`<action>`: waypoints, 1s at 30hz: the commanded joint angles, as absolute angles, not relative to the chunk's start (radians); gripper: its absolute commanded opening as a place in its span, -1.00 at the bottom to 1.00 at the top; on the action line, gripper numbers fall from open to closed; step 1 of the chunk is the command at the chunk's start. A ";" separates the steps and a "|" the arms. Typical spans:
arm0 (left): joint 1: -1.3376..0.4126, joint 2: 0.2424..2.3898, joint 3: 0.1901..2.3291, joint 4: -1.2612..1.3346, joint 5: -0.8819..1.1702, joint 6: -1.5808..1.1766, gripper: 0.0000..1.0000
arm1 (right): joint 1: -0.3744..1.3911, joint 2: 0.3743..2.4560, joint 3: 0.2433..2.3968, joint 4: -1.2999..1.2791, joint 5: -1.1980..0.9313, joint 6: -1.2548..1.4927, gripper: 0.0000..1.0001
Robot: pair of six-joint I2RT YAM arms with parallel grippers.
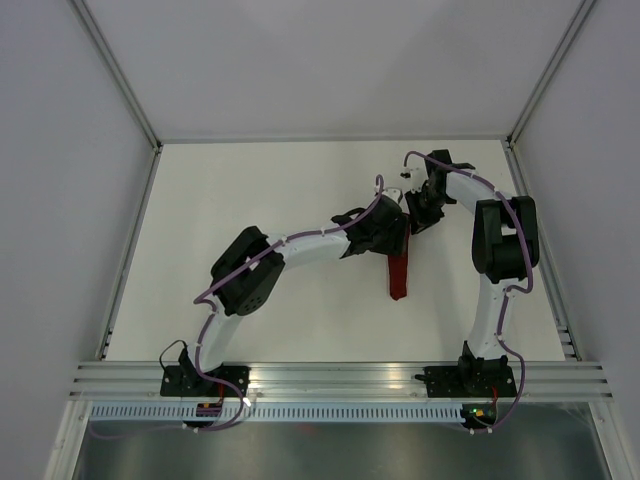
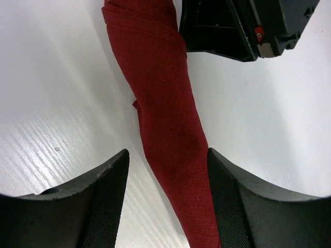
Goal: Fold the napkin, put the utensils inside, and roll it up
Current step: Roll the napkin with the utensil
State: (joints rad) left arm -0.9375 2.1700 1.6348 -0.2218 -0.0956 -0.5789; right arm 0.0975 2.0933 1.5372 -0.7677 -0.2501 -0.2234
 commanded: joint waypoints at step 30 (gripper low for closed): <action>-0.881 2.194 1.634 -0.216 -0.126 -0.589 0.34 | 0.101 1.967 1.462 -0.753 -0.212 -0.199 -0.53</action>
State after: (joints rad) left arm -0.8818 2.1723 1.6093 -0.2089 -0.1062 -0.5789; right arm 0.0975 2.0129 1.4635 -0.7555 -0.2306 -0.2234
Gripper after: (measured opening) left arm 0.667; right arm 0.234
